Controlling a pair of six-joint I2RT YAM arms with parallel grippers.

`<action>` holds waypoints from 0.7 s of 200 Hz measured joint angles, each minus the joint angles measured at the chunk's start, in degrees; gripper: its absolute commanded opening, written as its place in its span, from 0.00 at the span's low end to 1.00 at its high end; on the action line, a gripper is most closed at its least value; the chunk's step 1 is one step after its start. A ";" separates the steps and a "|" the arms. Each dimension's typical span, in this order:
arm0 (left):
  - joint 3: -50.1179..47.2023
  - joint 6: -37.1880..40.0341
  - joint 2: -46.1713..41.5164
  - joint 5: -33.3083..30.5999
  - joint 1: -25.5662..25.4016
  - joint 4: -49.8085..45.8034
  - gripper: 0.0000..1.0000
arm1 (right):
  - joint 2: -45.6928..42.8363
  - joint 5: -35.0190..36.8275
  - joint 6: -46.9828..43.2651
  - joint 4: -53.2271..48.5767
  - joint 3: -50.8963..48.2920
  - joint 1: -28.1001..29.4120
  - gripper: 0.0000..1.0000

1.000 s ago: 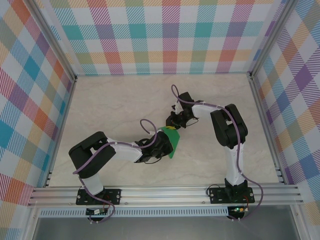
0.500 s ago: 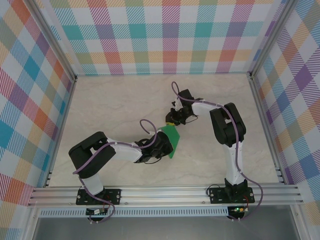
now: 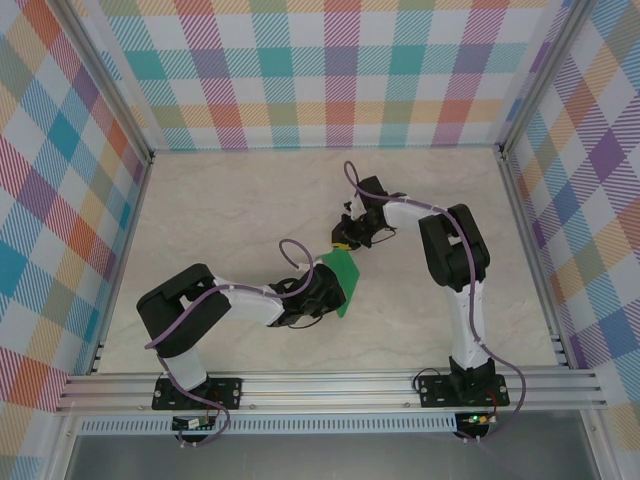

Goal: Fold a paper plane with a square sheet of paper (pick it up from the middle)
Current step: Fourth fold the wing at the center of the table.

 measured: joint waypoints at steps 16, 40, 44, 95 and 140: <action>-0.09 0.00 -0.11 0.00 0.00 -0.02 0.00 | 0.48 0.46 0.00 -0.70 1.07 0.00 0.16; -0.46 -0.20 -0.39 -0.02 0.00 0.00 0.00 | 1.53 1.27 -0.02 -1.25 3.06 -0.02 0.16; -0.52 -0.20 -0.46 -0.02 0.00 0.00 0.00 | 1.73 1.31 0.00 -1.25 3.32 -0.07 0.16; -0.76 -0.44 -0.70 -0.04 0.00 0.00 0.00 | 2.56 2.03 -0.17 -1.81 5.31 -0.28 0.17; -1.40 0.37 -2.56 0.04 0.00 -2.01 0.02 | -1.11 5.42 -2.25 -1.46 3.43 -2.19 0.26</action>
